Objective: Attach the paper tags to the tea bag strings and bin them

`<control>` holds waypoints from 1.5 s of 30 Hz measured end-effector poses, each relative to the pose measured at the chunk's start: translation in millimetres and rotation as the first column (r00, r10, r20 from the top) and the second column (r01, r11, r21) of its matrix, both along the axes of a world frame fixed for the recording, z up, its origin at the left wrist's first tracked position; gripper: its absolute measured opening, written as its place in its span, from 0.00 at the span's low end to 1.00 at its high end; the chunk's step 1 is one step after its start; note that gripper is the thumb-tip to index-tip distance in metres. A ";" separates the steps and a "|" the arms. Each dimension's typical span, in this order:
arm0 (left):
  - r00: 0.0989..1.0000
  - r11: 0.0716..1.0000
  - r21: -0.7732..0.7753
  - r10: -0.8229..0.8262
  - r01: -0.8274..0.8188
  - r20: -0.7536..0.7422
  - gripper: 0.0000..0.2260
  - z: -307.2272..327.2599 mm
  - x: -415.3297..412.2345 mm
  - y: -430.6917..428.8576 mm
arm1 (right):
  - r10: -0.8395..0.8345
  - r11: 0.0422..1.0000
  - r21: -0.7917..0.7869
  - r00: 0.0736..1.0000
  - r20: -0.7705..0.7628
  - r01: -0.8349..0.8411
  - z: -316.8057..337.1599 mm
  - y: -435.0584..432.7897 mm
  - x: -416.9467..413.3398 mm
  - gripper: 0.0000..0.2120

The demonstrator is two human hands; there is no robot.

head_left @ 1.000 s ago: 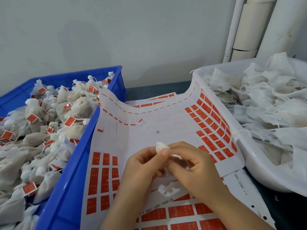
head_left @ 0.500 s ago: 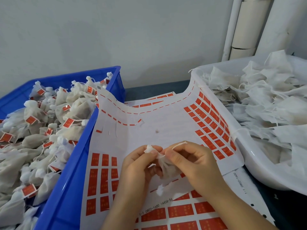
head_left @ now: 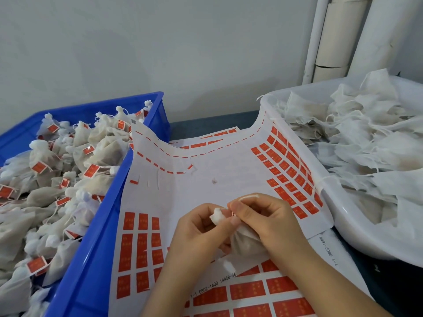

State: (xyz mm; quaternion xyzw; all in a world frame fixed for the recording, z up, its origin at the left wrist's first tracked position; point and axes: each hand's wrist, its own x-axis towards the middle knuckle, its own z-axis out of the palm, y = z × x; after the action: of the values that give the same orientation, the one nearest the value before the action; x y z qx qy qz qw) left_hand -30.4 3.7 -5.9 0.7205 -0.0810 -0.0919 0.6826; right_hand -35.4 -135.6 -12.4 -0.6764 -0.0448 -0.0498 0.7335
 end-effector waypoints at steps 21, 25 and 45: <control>0.996 0.991 -0.102 -0.092 0.089 -0.018 0.11 -4.7 0.8 10.4 | 0.256 0.929 0.305 0.959 -0.124 -0.209 -2.5 -2.0 0.5 0.13; 0.996 0.993 -0.084 -0.086 0.084 -0.022 0.08 -4.4 1.9 9.4 | 0.174 0.965 0.217 0.980 -0.100 -0.149 -2.5 -1.5 -1.1 0.14; 0.976 0.973 -0.079 0.210 -0.215 -0.064 0.10 -6.0 2.1 -0.6 | -0.024 0.994 -0.101 0.990 0.139 0.038 -5.3 6.3 -7.0 0.15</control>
State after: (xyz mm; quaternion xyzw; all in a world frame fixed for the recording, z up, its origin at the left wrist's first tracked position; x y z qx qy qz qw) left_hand -28.3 3.1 -11.9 0.6924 0.0117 -0.0347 0.7206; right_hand -42.4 -129.3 -17.7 -0.7092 -0.0873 -0.1053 0.6916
